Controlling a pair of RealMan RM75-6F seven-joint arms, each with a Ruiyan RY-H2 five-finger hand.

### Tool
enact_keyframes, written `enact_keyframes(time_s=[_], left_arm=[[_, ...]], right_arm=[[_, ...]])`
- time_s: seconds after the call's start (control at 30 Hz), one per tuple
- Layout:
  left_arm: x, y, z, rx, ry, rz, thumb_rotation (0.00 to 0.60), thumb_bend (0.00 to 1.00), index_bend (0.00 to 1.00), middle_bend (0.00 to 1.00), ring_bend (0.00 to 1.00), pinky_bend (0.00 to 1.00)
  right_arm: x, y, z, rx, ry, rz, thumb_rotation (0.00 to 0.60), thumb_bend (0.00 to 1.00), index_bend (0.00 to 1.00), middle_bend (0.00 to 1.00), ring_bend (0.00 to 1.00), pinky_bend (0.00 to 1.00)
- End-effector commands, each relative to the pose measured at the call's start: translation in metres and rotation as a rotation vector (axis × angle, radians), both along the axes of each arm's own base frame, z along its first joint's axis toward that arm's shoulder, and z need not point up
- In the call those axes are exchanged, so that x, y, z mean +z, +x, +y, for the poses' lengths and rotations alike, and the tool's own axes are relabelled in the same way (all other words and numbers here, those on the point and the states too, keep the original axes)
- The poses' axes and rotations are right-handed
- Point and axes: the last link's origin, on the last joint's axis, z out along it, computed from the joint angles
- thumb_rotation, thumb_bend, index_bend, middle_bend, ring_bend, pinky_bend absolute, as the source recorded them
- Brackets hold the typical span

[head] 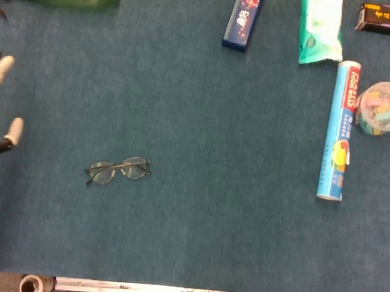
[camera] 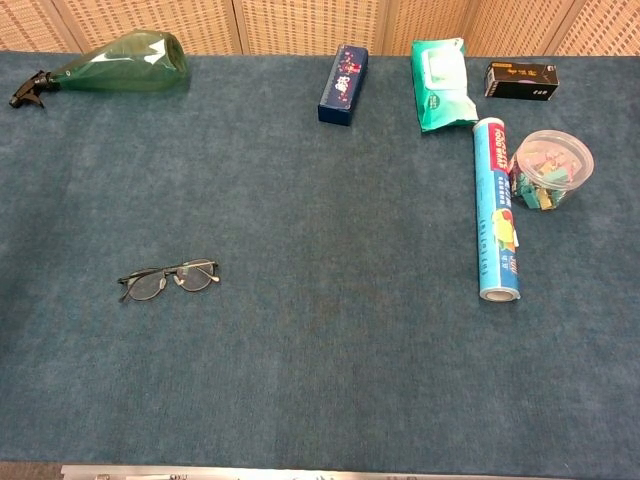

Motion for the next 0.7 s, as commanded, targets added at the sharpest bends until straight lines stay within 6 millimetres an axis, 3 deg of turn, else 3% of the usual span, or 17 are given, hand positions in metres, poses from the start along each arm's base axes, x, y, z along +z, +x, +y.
enact_keyframes(time_s=[0.03,0.2,0.47,0.7], left_arm=[[0.021,-0.020,-0.013,-0.023,0.035,0.017,0.600,0.40,0.00,0.00,0.00,0.08],[0.027,-0.037,-0.018,0.017,0.028,0.039,0.600,0.40,0.00,0.00,0.00,0.08],[0.016,-0.038,-0.017,0.039,-0.026,0.074,0.600,0.40,0.02,0.00,0.00,0.08],[0.019,-0.043,-0.016,0.070,-0.010,0.075,0.600,0.40,0.05,0.00,0.00,0.08]], right_arm=[[-0.001,0.000,-0.001,0.000,0.000,0.001,0.600,0.02,0.43,0.40,0.30,0.58],[-0.002,-0.001,-0.002,-0.001,0.006,0.003,0.600,0.02,0.43,0.40,0.30,0.58],[-0.009,-0.002,-0.006,-0.007,0.042,0.012,0.600,0.02,0.43,0.40,0.30,0.58],[-0.012,-0.003,-0.011,-0.012,0.068,0.003,0.600,0.02,0.43,0.40,0.30,0.58]])
